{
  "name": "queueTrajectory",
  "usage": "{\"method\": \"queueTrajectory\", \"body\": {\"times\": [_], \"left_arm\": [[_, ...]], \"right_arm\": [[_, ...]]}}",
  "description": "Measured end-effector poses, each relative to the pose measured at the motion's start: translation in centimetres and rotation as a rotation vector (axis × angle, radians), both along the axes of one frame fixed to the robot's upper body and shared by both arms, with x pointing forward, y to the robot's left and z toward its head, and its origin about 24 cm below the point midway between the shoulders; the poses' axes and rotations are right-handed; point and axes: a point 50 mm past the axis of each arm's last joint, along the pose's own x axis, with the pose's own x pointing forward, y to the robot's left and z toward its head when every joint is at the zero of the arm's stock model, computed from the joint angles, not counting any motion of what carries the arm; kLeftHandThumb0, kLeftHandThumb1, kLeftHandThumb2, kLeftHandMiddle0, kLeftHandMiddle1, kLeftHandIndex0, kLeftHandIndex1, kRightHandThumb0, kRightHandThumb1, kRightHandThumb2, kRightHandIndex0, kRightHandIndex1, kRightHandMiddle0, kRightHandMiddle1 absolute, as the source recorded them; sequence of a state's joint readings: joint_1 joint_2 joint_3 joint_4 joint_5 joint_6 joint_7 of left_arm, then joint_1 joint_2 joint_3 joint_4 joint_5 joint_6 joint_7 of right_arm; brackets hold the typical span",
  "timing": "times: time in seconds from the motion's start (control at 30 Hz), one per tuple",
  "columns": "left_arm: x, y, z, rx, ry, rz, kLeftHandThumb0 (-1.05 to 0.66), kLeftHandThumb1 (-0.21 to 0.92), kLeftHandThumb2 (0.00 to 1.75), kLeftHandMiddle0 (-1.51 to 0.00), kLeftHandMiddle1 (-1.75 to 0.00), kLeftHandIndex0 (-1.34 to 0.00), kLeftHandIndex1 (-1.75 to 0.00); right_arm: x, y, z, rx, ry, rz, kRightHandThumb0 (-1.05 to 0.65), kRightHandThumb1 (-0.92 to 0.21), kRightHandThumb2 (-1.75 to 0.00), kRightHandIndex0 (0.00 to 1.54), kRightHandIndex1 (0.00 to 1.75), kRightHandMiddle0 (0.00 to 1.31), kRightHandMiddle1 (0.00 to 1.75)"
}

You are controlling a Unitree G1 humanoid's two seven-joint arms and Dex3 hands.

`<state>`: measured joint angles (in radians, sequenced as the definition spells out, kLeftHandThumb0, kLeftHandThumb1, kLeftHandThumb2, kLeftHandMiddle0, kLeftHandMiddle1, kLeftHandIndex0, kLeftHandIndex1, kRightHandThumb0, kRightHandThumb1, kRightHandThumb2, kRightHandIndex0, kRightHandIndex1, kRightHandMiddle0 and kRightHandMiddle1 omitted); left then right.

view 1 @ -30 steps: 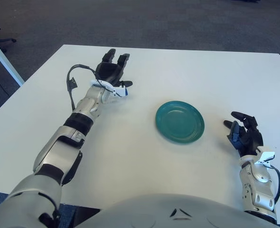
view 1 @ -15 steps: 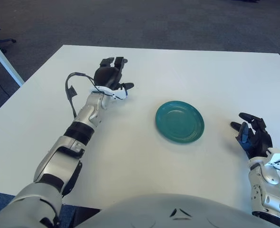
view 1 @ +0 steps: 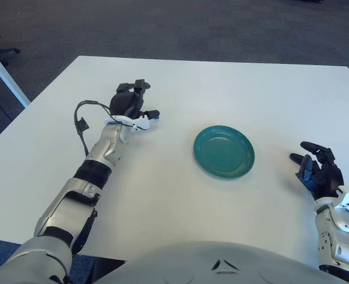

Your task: Put the bottle into the plate.

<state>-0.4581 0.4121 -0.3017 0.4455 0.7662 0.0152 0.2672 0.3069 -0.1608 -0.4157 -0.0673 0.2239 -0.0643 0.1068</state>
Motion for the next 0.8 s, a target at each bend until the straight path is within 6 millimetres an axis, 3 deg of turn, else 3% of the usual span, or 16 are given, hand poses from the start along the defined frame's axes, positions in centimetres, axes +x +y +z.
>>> {"method": "queueTrajectory", "body": {"times": [0.5, 0.8], "left_arm": [[-1.3, 2.1, -1.7, 0.011, 0.064, 0.068, -1.05, 0.92, 0.42, -0.15, -0.57, 0.00, -1.19], [-1.3, 2.9, -2.4, 0.028, 0.096, 0.100, -1.05, 0.92, 0.41, -0.16, -0.56, 0.00, -1.17]], "right_arm": [[-0.1, -0.6, -0.1, 0.011, -0.006, 0.005, -0.52, -0.69, -1.01, 0.45, 1.07, 0.15, 1.24], [-0.1, -0.8, 0.0, -0.001, 0.000, 0.031, -0.52, -0.73, -0.97, 0.44, 1.06, 0.14, 1.21]]}}
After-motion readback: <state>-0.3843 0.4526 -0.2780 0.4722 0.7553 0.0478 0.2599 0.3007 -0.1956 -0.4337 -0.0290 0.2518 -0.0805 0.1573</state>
